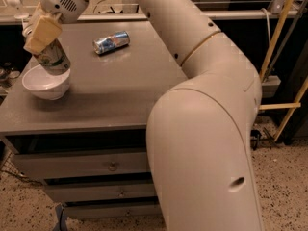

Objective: Place 7up can into white bowl

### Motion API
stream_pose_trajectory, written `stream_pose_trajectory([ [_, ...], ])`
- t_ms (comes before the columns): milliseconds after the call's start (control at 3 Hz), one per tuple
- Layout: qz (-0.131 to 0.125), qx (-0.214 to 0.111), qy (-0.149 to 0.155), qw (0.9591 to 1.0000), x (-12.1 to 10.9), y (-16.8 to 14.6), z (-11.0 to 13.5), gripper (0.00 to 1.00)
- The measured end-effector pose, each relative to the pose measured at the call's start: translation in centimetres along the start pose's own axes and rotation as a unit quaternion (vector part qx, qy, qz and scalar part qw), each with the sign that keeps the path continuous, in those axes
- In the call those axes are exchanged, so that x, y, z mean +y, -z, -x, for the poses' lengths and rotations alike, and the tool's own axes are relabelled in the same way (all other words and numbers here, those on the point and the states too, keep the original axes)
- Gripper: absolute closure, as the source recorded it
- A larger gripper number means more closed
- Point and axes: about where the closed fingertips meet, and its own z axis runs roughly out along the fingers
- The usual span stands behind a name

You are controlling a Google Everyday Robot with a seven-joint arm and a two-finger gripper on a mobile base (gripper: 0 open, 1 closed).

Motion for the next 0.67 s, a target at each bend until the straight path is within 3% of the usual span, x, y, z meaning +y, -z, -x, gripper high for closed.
stream_pose_trajectory([
  [667, -0.027, -0.006, -0.095, 0.9951, -1.13, -1.95, 0.19, 1.0],
])
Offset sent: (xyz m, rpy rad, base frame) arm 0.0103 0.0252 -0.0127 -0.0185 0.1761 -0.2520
